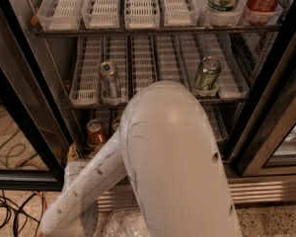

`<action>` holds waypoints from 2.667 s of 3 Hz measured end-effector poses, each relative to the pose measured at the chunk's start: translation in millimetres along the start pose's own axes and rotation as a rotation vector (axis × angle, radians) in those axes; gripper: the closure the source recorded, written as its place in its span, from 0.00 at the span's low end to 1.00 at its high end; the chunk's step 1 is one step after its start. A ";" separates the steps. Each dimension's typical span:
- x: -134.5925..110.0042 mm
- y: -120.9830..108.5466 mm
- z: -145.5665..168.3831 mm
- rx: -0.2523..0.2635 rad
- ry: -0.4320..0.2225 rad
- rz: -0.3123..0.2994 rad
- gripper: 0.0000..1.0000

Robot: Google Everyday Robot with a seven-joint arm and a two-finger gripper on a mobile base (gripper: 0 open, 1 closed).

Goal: Pick coke can from bottom shelf of fridge

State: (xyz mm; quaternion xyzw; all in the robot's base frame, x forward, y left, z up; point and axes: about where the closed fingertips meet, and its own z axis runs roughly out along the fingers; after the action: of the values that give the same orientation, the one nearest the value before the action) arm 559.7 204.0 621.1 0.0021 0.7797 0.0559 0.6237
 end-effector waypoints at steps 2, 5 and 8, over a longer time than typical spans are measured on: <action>5.3 -4.8 25.2 0.021 -0.021 -0.006 0.35; 5.6 -21.4 62.5 0.064 -0.053 -0.014 0.35; 9.9 -30.6 83.4 0.085 -0.046 -0.010 0.55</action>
Offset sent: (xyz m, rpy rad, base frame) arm 0.0387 -0.0087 -0.0046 -0.0132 -0.0793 -0.0612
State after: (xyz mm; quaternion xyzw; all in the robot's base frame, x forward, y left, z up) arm 640.7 181.3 590.8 0.0260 0.7669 0.0197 0.6410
